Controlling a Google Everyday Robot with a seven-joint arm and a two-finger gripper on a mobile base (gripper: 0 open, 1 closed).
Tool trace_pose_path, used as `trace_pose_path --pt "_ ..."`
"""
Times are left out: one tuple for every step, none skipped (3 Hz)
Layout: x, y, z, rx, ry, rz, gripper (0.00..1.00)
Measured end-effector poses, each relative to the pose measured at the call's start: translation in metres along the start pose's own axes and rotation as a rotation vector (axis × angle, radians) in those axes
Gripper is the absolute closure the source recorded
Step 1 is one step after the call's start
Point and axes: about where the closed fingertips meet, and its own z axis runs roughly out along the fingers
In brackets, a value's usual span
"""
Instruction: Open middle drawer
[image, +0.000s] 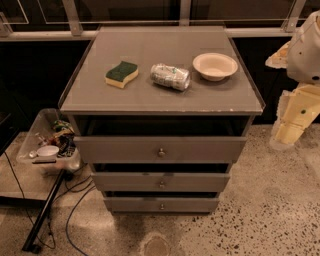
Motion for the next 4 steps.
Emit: trace_pose_path --pt "0.0 0.0 0.001 0.002 -0.004 -0.001 0.0" --pt "-0.001 0.001 0.015 -0.021 -0.061 0.005 0.0" --pt "0.002 0.004 0.054 -0.059 -0.157 0.024 0.0" --pt "0.006 0.009 0.096 -0.072 -0.259 0.035 0.0"
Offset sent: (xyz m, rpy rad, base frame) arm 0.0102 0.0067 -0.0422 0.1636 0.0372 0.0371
